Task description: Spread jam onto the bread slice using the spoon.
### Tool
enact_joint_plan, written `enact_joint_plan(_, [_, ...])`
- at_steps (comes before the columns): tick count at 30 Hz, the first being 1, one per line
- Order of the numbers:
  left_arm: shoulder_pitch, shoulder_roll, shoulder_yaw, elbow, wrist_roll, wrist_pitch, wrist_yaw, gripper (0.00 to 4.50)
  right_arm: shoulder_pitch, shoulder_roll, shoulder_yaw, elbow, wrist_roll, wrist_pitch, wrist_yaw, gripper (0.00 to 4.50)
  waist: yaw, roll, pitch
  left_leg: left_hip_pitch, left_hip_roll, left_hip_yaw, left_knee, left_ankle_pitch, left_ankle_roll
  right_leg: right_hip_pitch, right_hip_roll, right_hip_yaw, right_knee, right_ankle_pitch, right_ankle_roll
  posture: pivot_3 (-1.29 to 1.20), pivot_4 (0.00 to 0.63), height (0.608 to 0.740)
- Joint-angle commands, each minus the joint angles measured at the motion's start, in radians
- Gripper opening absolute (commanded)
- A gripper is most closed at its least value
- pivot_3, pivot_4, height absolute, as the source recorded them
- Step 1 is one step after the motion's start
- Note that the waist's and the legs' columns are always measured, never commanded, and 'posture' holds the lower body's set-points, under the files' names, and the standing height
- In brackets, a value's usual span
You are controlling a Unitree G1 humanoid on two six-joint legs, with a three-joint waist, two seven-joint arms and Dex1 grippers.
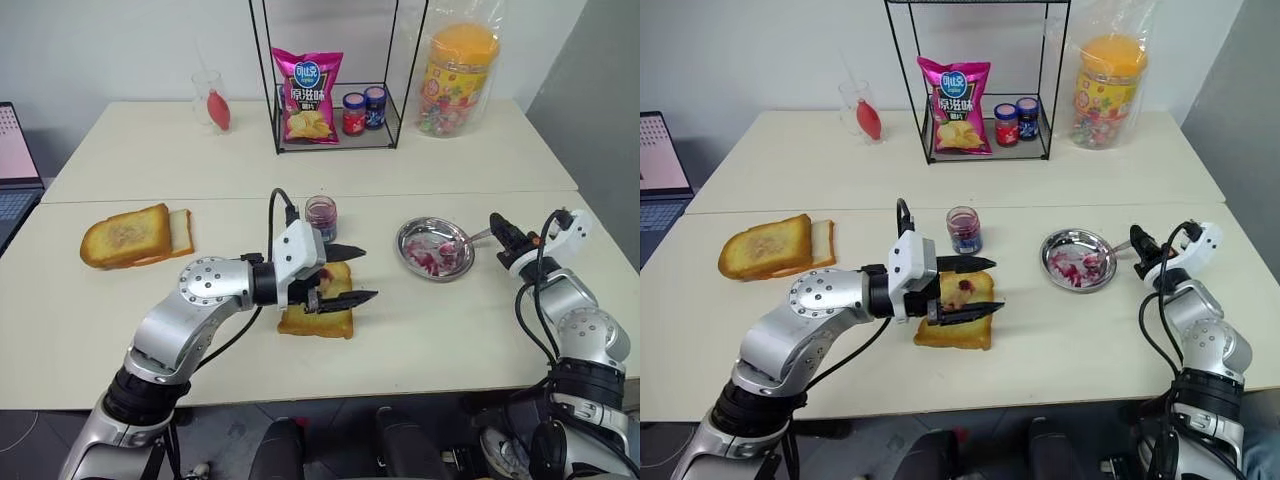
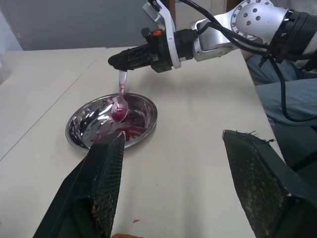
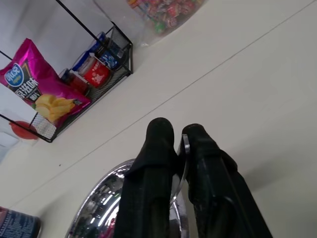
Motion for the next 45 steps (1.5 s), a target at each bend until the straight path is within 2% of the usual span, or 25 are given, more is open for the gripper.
enact_joint_plan(1, [-0.022, -0.014, 0.002, -0.015, 0.005, -0.025, -0.002, 3.28, 0.012, -0.021, 0.023, -0.042, -0.049, -0.054, 0.045, 1.61, 0.000, 0.000, 0.000, 0.000, 0.000, 0.000, 0.000, 0.000, 0.000, 0.000, 0.000, 0.000, 0.000, 0.000, 0.000, 0.00, 0.150, 0.740])
enact_joint_plan(5, [-0.021, -0.023, 0.014, -0.012, -0.014, -0.027, -0.015, 3.28, 0.036, -0.029, 0.084, -0.062, -0.151, -0.122, 0.060, 2.45, 0.001, 0.000, 0.000, 0.000, 0.000, 0.000, 0.000, 0.000, 0.000, 0.000, 0.000, 0.000, 0.000, 0.000, 0.000, 0.00, 0.150, 0.740])
enact_joint_plan(9, [-0.018, -0.026, 0.019, -0.013, -0.006, -0.022, -0.007, 3.28, 0.039, -0.007, 0.087, -0.057, -0.223, -0.201, 0.007, 3.38, 0.001, 0.000, 0.000, 0.000, 0.000, 0.000, 0.000, 0.000, 0.000, 0.000, 0.000, 0.000, 0.000, 0.000, 0.000, 0.00, 0.150, 0.740])
enact_joint_plan(13, [-0.014, -0.025, 0.024, -0.021, -0.006, -0.017, 0.003, 3.28, 0.032, 0.006, 0.062, -0.043, -0.260, -0.261, -0.035, 3.38, 0.002, 0.000, 0.000, 0.000, 0.000, 0.000, 0.000, 0.000, 0.000, 0.000, 0.000, 0.000, 0.000, 0.000, 0.000, 0.00, 0.150, 0.740])
enact_joint_plan(15, [-0.014, -0.024, 0.027, -0.023, -0.007, -0.013, 0.008, 3.28, 0.030, 0.012, 0.052, -0.046, -0.234, -0.234, -0.040, 3.38, 0.002, 0.000, 0.000, 0.000, 0.000, 0.000, 0.000, 0.000, 0.000, 0.000, 0.000, 0.000, 0.000, 0.000, 0.000, 0.00, 0.150, 0.740])
enact_joint_plan(27, [-0.011, -0.021, 0.031, -0.028, -0.007, -0.008, 0.028, 3.28, 0.039, 0.003, 0.109, -0.097, -0.236, -0.197, 0.032, 3.38, 0.002, 0.000, 0.000, 0.000, 0.000, 0.000, 0.000, 0.000, 0.000, 0.000, 0.000, 0.000, 0.000, 0.000, 0.000, 0.00, 0.150, 0.740])
enact_joint_plan(34, [-0.009, -0.018, 0.039, -0.025, -0.005, -0.013, 0.034, 3.28, 0.028, -0.002, 0.094, -0.096, -0.250, -0.236, 0.026, 3.38, 0.003, 0.000, 0.000, 0.000, 0.000, 0.000, 0.001, 0.000, 0.000, 0.000, 0.000, 0.000, 0.000, 0.000, 0.000, 0.00, 0.150, 0.740])
enact_joint_plan(39, [0.041, 0.091, 0.125, 0.000, 0.063, -0.026, 0.050, 3.28, 0.090, -0.095, 0.161, -0.270, -0.255, -0.203, 0.155, 3.38, 0.000, 0.000, 0.000, 0.000, 0.000, 0.000, 0.000, 0.000, 0.000, 0.000, 0.000, 0.000, 0.001, 0.000, 0.000, 0.00, 0.150, 0.740])
enact_joint_plan(45, [0.174, 0.269, 0.284, 0.034, 0.105, -0.050, 0.025, 3.28, 0.203, -0.249, 0.186, -0.477, -0.169, -0.097, 0.338, 3.38, 0.002, 0.000, 0.000, 0.001, 0.001, -0.001, 0.000, 0.000, 0.000, 0.000, 0.000, -0.001, 0.000, 0.000, 0.000, 0.00, 0.150, 0.740])
